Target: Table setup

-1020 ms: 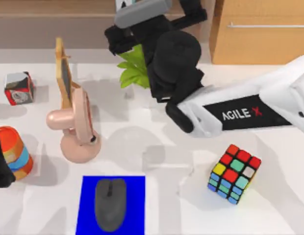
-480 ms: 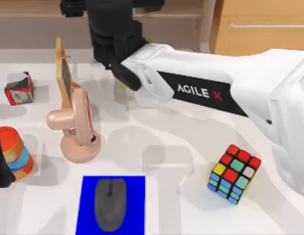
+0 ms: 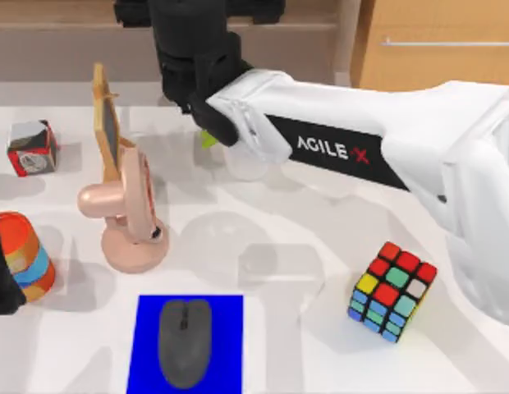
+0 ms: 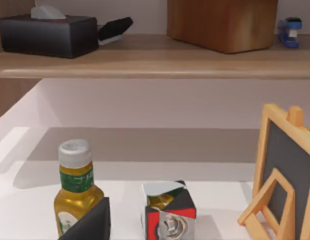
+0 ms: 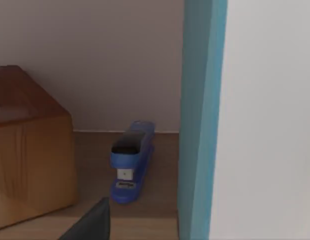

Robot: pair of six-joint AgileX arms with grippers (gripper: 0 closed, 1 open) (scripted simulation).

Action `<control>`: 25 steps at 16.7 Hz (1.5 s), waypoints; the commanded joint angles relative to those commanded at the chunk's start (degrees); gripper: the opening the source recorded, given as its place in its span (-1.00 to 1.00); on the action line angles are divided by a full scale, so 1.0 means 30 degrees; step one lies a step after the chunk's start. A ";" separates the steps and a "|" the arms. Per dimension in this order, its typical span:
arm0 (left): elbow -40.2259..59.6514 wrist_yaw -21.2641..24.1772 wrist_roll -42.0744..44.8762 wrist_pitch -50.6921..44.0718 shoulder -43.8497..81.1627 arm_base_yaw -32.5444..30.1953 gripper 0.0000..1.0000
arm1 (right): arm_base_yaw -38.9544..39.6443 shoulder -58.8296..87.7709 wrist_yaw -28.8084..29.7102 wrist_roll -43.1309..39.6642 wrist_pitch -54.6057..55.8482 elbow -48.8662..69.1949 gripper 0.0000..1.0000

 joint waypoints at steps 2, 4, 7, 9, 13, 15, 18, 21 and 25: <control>0.0000 0.0000 0.0000 0.0000 0.0000 0.0000 1.00 | -0.0164 0.0439 -0.0083 0.0005 -0.0326 0.0645 1.00; 0.0000 0.0000 0.0000 0.0000 0.0000 0.0000 1.00 | -0.0290 0.0830 -0.0217 -0.0002 -0.0642 0.1578 1.00; 0.0000 0.0000 0.0000 0.0000 0.0000 0.0000 1.00 | -0.0514 0.1372 -0.0434 0.0004 -0.1133 0.2518 1.00; 0.0000 0.0000 0.0000 0.0000 0.0000 0.0000 1.00 | -0.0518 0.1379 -0.0438 0.0005 -0.1141 0.2527 1.00; 0.0000 0.0000 0.0000 0.0000 0.0000 0.0000 1.00 | -0.0518 0.1379 -0.0438 0.0005 -0.1141 0.2527 0.55; 0.0000 0.0000 0.0000 0.0000 0.0000 0.0000 1.00 | -0.0518 0.1379 -0.0438 0.0005 -0.1141 0.2527 0.25; 0.0000 0.0000 0.0000 0.0000 0.0000 0.0000 1.00 | -0.0518 0.1379 -0.0438 0.0005 -0.1141 0.2527 -0.21; 0.0000 0.0000 0.0000 0.0000 0.0000 0.0000 1.00 | -0.0518 0.1379 -0.0438 0.0005 -0.1141 0.2527 -0.66; 0.0000 0.0000 0.0000 0.0000 0.0000 0.0000 1.00 | -0.0518 0.1379 -0.0438 0.0005 -0.1141 0.2527 -1.00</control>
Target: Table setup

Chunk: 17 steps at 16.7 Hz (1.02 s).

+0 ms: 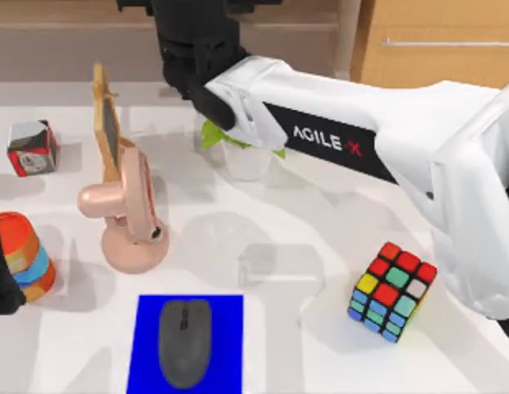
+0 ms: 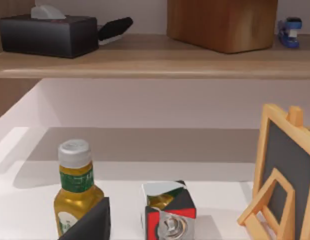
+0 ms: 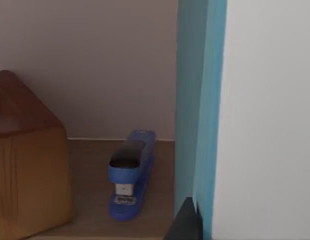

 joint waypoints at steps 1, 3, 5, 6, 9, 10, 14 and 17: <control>0.0000 0.0000 0.0000 0.0000 0.0000 0.0000 1.00 | 0.0000 0.0000 0.0000 0.0000 0.0000 0.0000 -1.00; 0.0000 0.0000 0.0000 0.0000 0.0000 0.0000 1.00 | 0.0000 0.0000 0.0000 0.0000 0.0000 0.0000 -1.00; 0.0000 0.0000 0.0000 0.0000 0.0000 0.0000 1.00 | 0.0000 0.0000 0.0000 0.0000 0.0000 0.0000 -1.00; 0.0000 0.0000 0.0000 0.0000 0.0000 0.0000 1.00 | 0.0000 0.0000 0.0000 0.0000 0.0000 0.0000 -1.00; 0.0000 0.0000 0.0000 0.0000 0.0000 0.0000 1.00 | 0.0156 -0.0274 0.0139 0.0041 0.0083 -0.0315 -1.00; 0.0000 0.0000 0.0000 0.0000 0.0000 0.0000 1.00 | 0.0291 -0.0623 0.0221 0.0053 0.0215 -0.0775 -1.00; 0.0000 0.0000 0.0000 0.0000 0.0000 0.0000 1.00 | 0.0943 -0.2434 0.0828 0.0060 0.0991 -0.3571 -1.00; 0.0000 0.0000 0.0000 0.0000 0.0000 0.0000 1.00 | 0.1097 -0.2897 0.0985 0.0067 0.1184 -0.4086 -1.00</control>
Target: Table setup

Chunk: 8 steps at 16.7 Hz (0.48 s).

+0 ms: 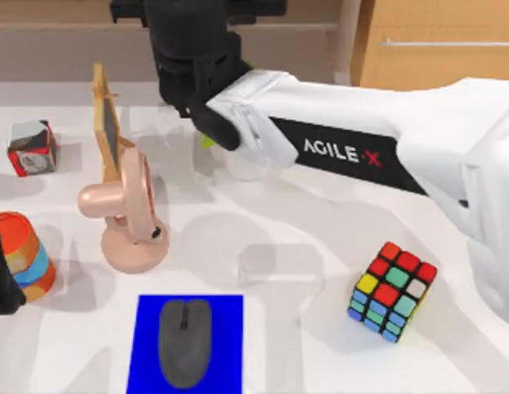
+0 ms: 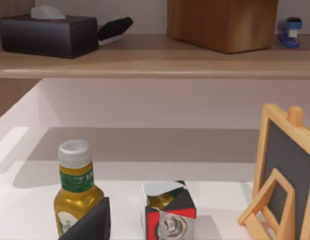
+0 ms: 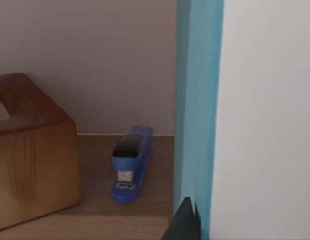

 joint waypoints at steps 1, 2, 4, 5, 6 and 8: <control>0.0000 0.0000 0.0000 0.0000 0.0000 0.0000 1.00 | 0.0000 0.0000 0.0000 0.0000 0.0000 0.0000 -1.00; 0.0000 0.0000 0.0000 0.0000 0.0000 0.0000 1.00 | -0.0109 0.0100 -0.0051 0.0032 -0.0053 0.0072 -1.00; 0.0000 0.0000 0.0000 0.0000 0.0000 0.0000 1.00 | -0.0127 0.0053 -0.0097 0.0104 -0.0034 0.0001 -1.00; 0.0000 0.0000 0.0000 0.0000 0.0000 0.0000 1.00 | -0.0178 -0.0073 -0.0222 0.0300 0.0020 -0.0191 -1.00; 0.0000 0.0000 0.0000 0.0000 0.0000 0.0000 1.00 | -0.0267 -0.0300 -0.0456 0.0645 0.0111 -0.0535 -1.00; 0.0000 0.0000 0.0000 0.0000 0.0000 0.0000 1.00 | -0.0535 -0.0972 -0.1153 0.1633 0.0362 -0.1545 -1.00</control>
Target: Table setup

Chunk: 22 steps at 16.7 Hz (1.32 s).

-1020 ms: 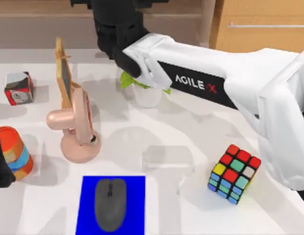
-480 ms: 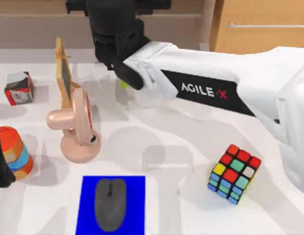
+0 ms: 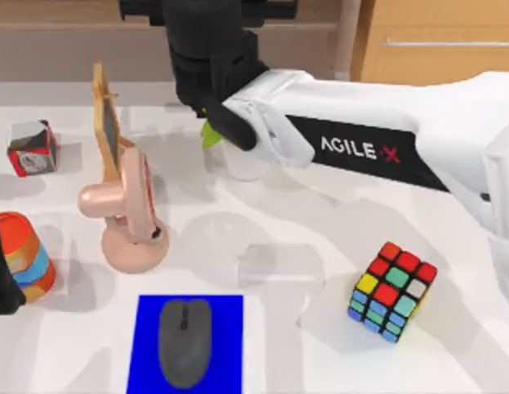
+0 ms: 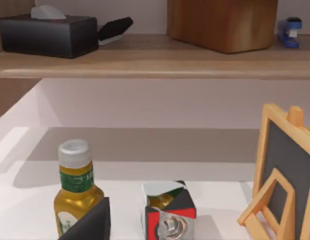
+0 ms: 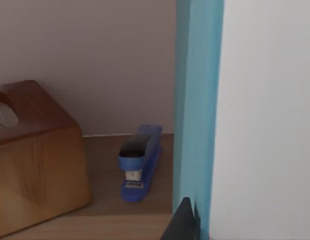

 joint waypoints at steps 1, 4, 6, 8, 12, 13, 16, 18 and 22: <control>0.0000 0.0000 0.0000 0.0000 0.0000 0.0000 1.00 | -0.0179 -0.0453 -0.0473 0.0639 0.0152 -0.0673 -1.00; 0.0000 0.0000 0.0000 0.0000 0.0000 0.0000 1.00 | -0.0851 -0.2243 -0.2340 0.2995 0.0654 -0.3273 -1.00; 0.0000 0.0000 0.0000 0.0000 0.0000 0.0000 1.00 | -0.1347 -0.3807 -0.3939 0.4817 0.0985 -0.5431 -1.00; 0.0000 0.0000 0.0000 0.0000 0.0000 0.0000 1.00 | -0.1833 -0.5645 -0.5758 0.6731 0.1291 -0.7809 -1.00; 0.0000 0.0000 0.0000 0.0000 0.0000 0.0000 1.00 | -0.2801 -0.9869 -0.9895 1.0602 0.1739 -1.2953 -1.00; 0.0000 0.0000 0.0000 0.0000 0.0000 0.0000 1.00 | -0.3096 -1.0953 -1.0993 1.1547 0.1800 -1.4252 -1.00; 0.0000 0.0000 0.0000 0.0000 0.0000 0.0000 1.00 | -0.4244 -1.3991 -1.4248 1.4298 0.1905 -1.7965 -1.00; 0.0000 0.0000 0.0000 0.0000 0.0000 0.0000 1.00 | -0.5328 -1.5676 -1.6296 1.6040 0.1922 -2.0165 -1.00; 0.0000 0.0000 0.0000 0.0000 0.0000 0.0000 1.00 | -0.8584 -1.7704 -1.9701 1.9254 0.1918 -2.3413 -1.00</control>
